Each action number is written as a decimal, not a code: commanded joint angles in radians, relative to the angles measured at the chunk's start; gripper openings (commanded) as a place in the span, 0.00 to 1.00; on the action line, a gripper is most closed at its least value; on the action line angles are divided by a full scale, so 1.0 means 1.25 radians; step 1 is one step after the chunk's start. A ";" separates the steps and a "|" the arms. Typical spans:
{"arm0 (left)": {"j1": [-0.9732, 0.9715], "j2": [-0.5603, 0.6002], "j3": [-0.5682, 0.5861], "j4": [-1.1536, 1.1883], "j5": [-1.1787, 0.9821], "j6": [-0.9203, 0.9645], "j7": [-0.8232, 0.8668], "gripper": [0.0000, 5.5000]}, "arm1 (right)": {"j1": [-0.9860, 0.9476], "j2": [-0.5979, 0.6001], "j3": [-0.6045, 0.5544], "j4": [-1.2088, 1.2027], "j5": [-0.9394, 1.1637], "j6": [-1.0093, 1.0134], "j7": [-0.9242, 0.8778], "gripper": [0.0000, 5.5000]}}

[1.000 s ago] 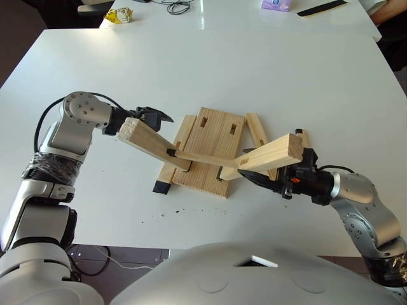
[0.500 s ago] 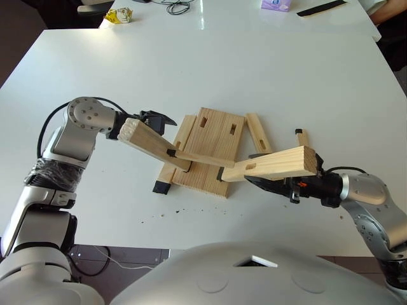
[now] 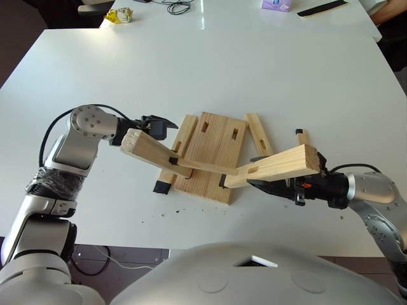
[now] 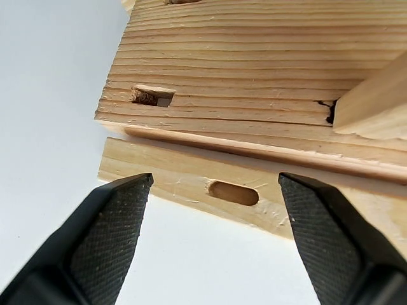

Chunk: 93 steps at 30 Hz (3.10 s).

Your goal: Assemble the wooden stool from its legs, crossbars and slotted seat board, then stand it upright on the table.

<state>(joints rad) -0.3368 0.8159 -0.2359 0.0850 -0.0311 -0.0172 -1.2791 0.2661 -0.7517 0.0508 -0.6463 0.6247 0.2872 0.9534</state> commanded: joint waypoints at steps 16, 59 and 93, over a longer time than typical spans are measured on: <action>0.105 -0.003 0.019 -0.149 -0.020 0.102 0.089 0.67 | -0.067 -0.117 -0.047 -0.042 0.044 0.127 0.043 0.37; 0.123 0.122 0.035 -0.144 -0.128 -0.151 -0.147 0.67 | -0.038 -0.128 -0.066 -0.025 0.037 0.118 0.051 0.37; 0.147 0.027 0.010 -0.284 -0.131 0.031 -0.014 0.67 | -0.093 -0.101 0.081 -0.028 -0.109 0.055 0.014 0.37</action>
<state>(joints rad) -0.1448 0.8786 -0.2057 -0.2343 -0.1898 0.0158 -1.3220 0.1634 -0.8735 0.0997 -0.6948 0.5420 0.3097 0.9756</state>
